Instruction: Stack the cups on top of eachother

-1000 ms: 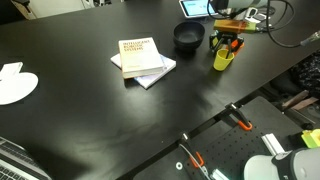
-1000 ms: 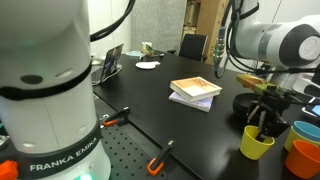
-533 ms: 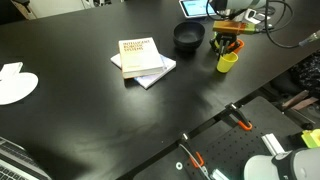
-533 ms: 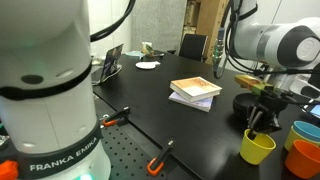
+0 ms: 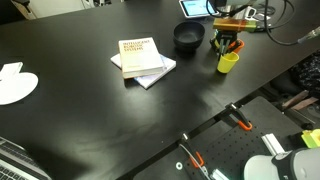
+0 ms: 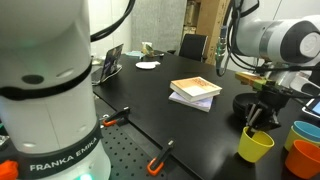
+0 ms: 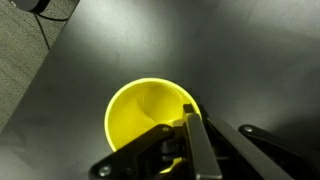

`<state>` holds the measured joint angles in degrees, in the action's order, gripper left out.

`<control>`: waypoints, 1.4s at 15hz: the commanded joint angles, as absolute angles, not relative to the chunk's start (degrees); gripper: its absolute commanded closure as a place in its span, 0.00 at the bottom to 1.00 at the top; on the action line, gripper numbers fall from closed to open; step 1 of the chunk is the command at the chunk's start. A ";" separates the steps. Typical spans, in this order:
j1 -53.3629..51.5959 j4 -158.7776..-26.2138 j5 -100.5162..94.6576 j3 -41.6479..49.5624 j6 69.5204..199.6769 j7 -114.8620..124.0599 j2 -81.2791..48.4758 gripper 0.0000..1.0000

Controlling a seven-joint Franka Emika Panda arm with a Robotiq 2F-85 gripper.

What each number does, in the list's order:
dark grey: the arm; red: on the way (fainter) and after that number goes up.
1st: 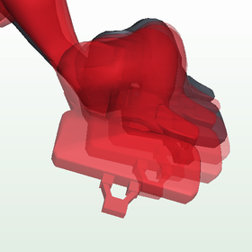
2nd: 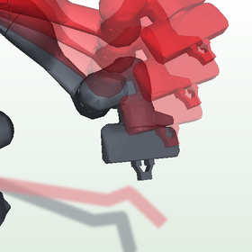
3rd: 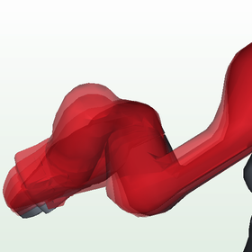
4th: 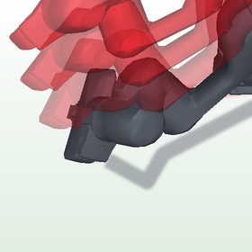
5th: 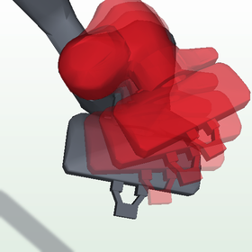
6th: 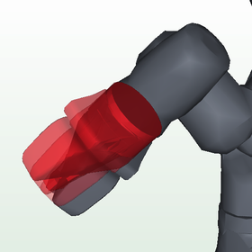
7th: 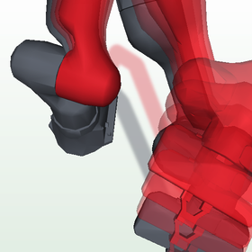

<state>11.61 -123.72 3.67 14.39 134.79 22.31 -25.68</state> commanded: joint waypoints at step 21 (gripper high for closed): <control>9.65 -95.85 -3.80 17.52 128.72 33.02 -32.57 0.94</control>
<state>9.75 -102.44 -3.41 16.53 131.97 32.00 -27.80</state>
